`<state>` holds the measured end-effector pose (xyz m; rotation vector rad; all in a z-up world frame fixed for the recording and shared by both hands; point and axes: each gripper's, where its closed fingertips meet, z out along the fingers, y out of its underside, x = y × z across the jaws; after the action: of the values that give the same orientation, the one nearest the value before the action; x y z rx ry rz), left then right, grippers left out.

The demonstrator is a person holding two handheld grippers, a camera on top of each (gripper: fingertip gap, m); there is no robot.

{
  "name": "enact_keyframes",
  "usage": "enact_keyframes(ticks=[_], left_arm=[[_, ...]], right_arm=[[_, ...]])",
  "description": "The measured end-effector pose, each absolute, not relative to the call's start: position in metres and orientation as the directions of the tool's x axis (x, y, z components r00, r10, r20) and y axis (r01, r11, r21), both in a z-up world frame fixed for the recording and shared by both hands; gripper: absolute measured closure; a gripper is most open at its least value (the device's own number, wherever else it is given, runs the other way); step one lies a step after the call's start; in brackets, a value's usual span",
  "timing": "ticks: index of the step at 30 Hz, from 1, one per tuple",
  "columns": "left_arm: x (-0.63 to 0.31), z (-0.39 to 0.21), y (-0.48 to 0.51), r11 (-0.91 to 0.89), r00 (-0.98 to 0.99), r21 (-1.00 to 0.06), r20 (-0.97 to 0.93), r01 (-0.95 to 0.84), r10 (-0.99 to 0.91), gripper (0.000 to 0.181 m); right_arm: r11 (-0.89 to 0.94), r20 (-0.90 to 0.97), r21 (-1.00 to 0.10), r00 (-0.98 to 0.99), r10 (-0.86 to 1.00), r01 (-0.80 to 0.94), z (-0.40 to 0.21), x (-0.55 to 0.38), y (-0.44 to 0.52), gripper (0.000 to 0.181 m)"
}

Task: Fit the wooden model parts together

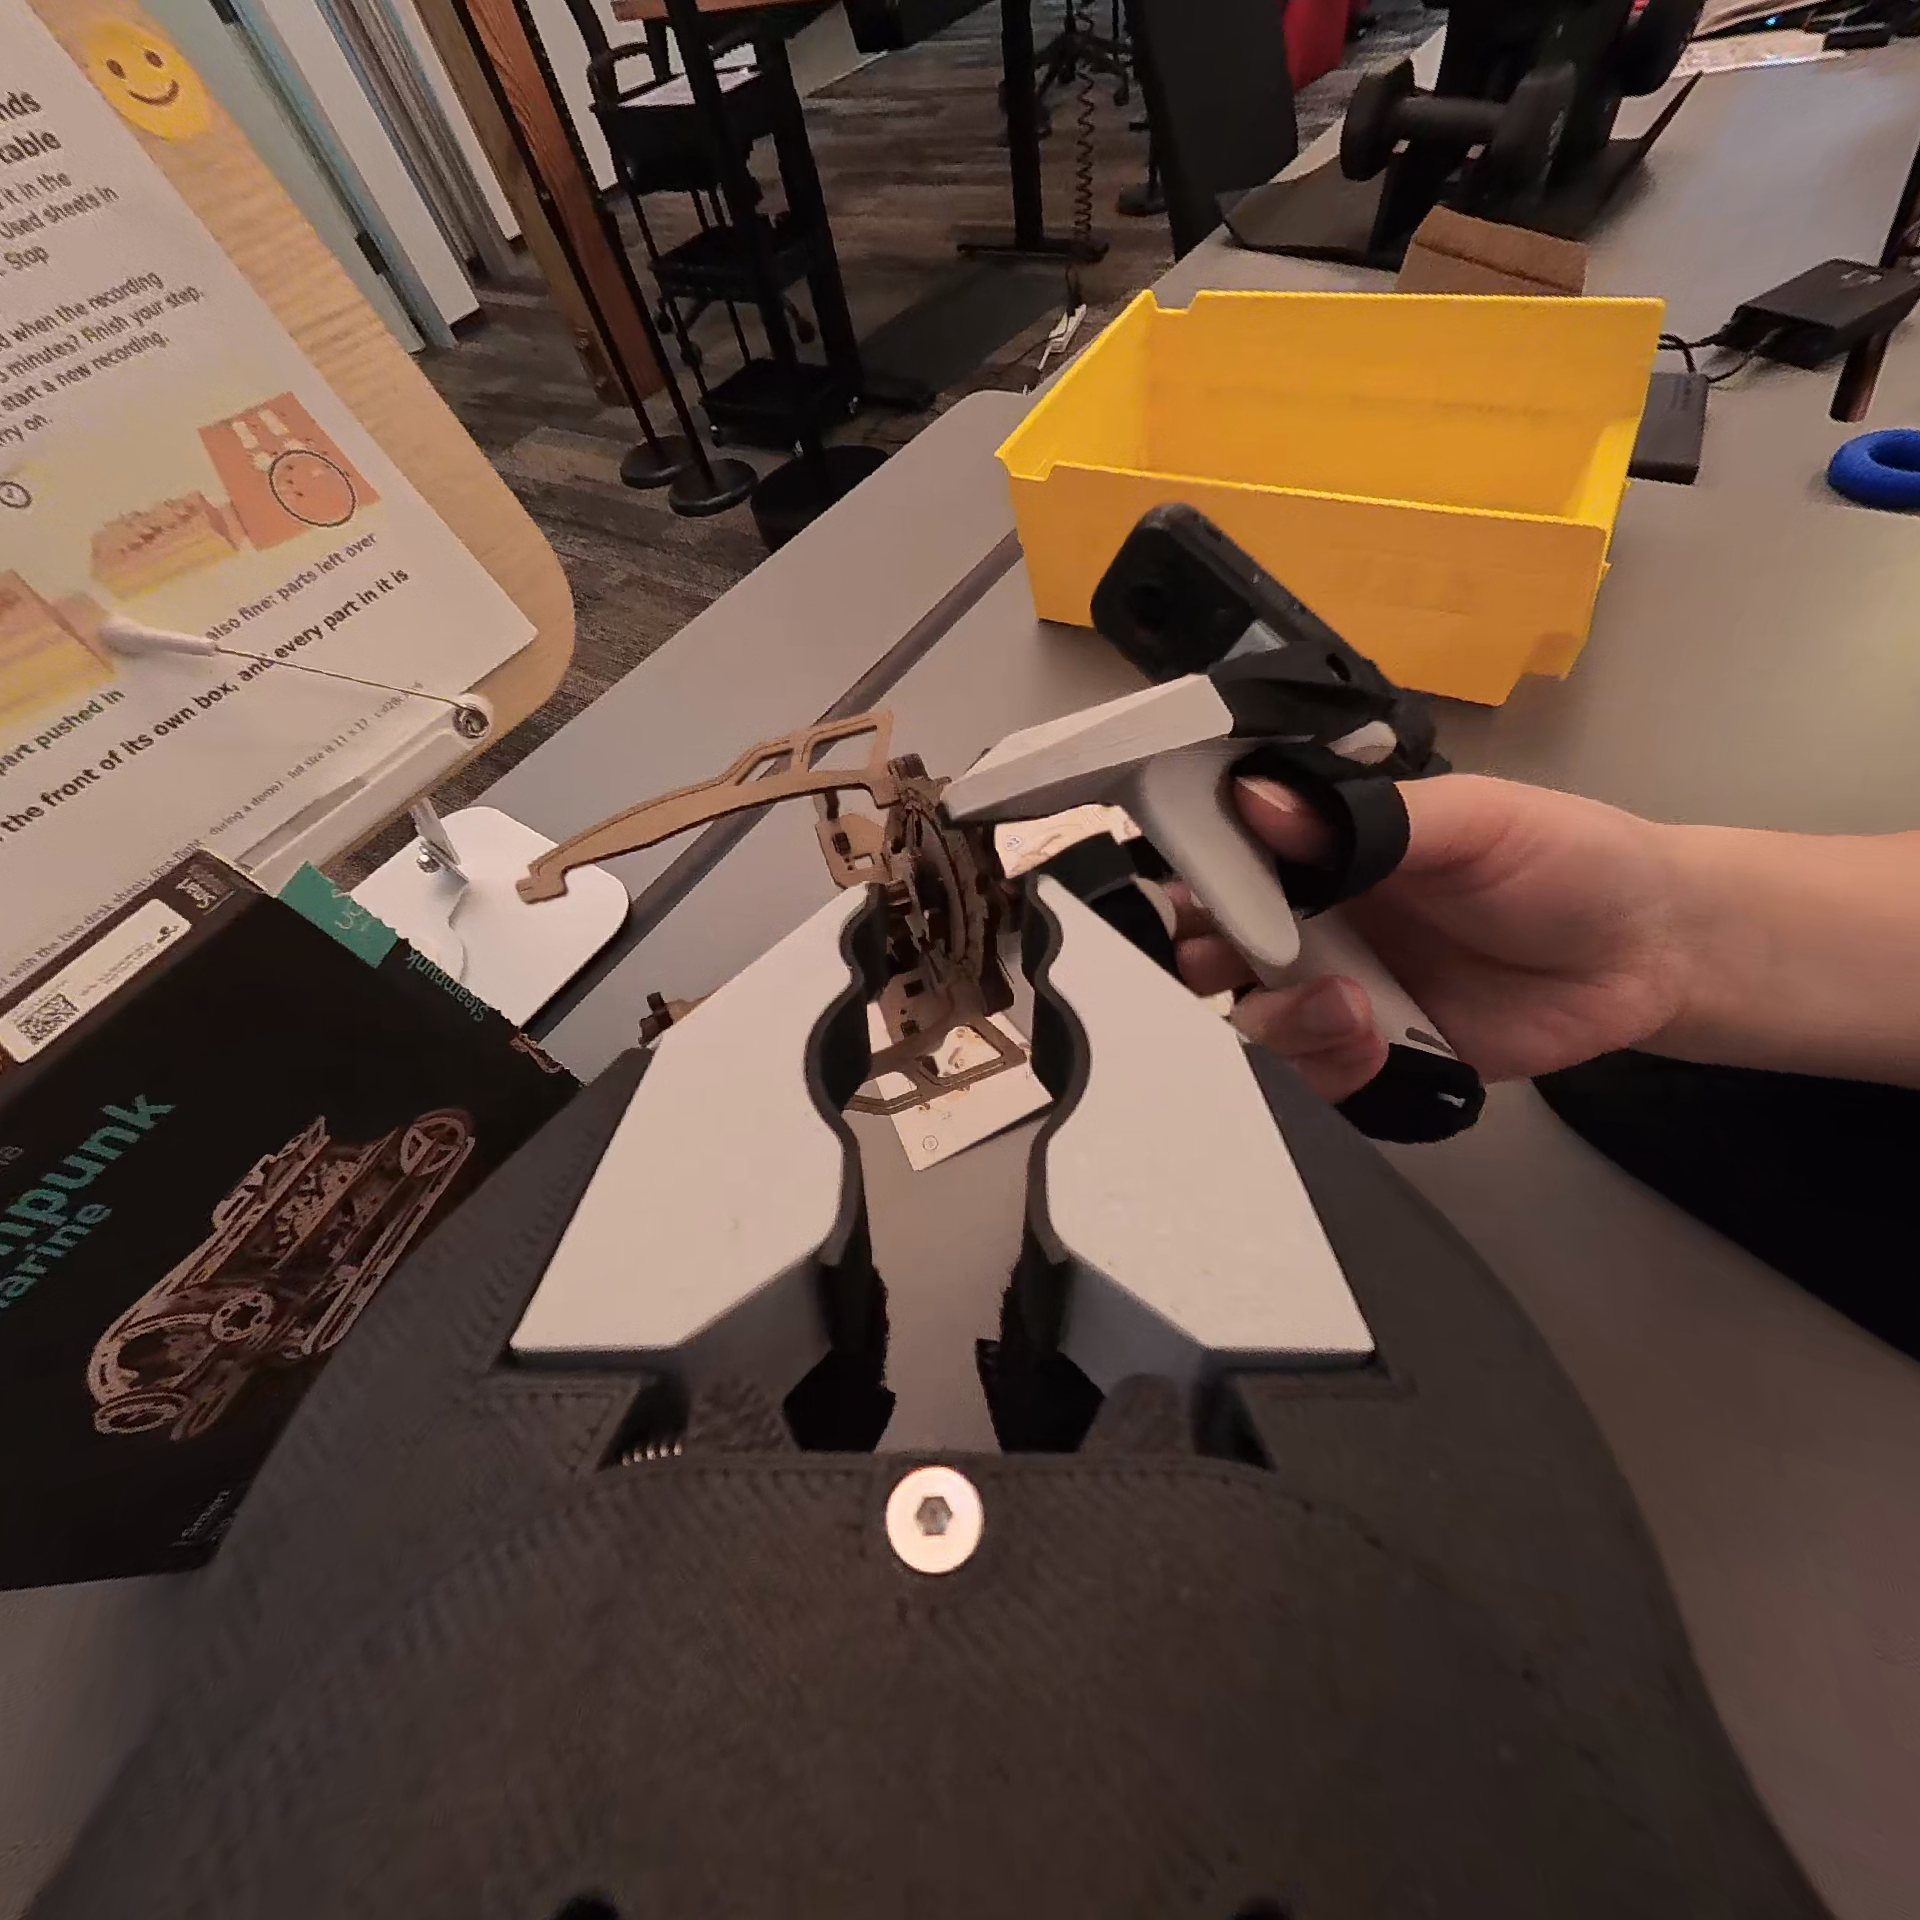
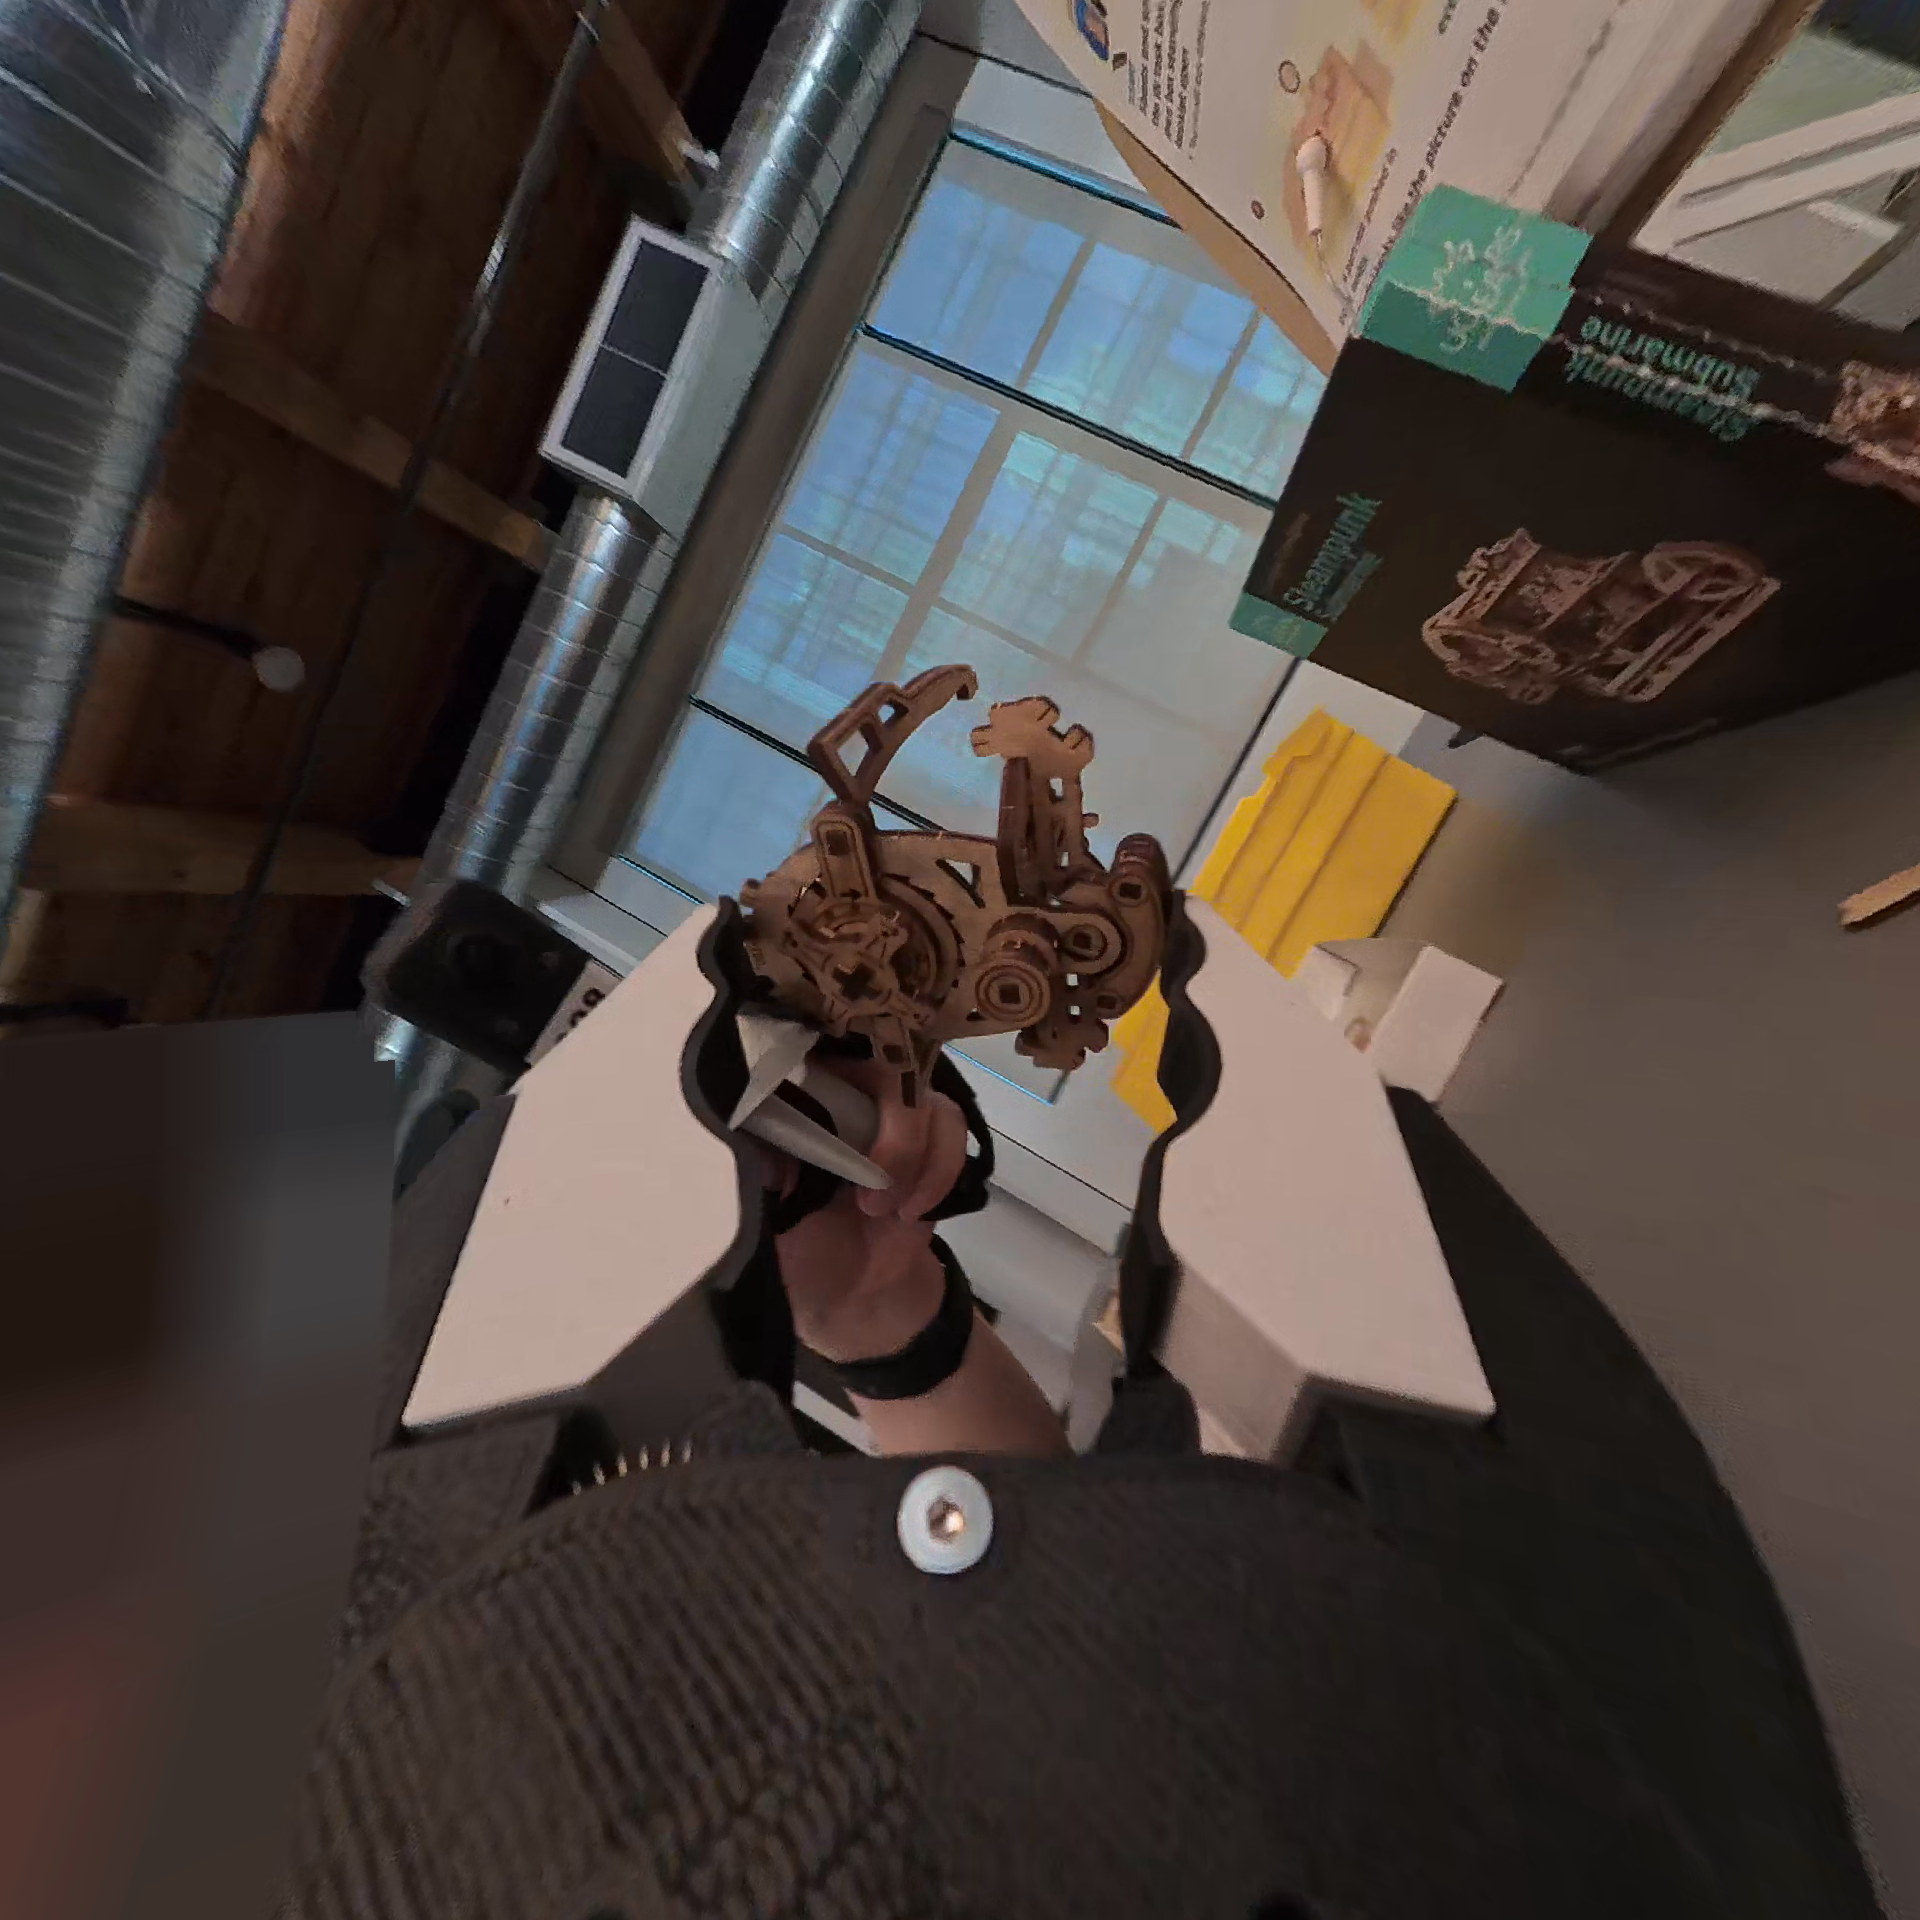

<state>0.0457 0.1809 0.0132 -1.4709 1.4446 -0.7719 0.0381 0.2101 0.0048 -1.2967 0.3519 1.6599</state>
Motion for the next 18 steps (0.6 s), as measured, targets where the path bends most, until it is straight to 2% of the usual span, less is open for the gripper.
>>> enact_keyframes(ticks=[5,9,13,18], left_arm=[[0.048,0.012,0.178,0.194,0.142,-0.881,-0.279,-0.432,-0.950,0.157],[0.050,0.013,0.177,0.251,0.175,-0.860,-0.358,-0.444,-0.917,0.158],[0.049,0.011,0.175,0.204,0.186,-0.866,-0.316,-0.456,-0.930,0.148],[0.048,0.016,0.170,0.146,0.183,-0.889,-0.246,-0.434,-0.952,0.144]], right_arm=[[-0.462,-0.879,-0.161,-0.086,0.470,-0.872,0.003,0.041,0.209,0.102],[-0.409,-0.874,-0.175,-0.050,0.483,-0.896,0.004,0.045,0.207,0.102],[-0.381,-0.865,-0.178,-0.040,0.501,-0.907,0.010,0.047,0.205,0.102],[-0.393,-0.856,-0.097,-0.125,0.502,-0.915,0.012,0.041,0.202,0.102]])
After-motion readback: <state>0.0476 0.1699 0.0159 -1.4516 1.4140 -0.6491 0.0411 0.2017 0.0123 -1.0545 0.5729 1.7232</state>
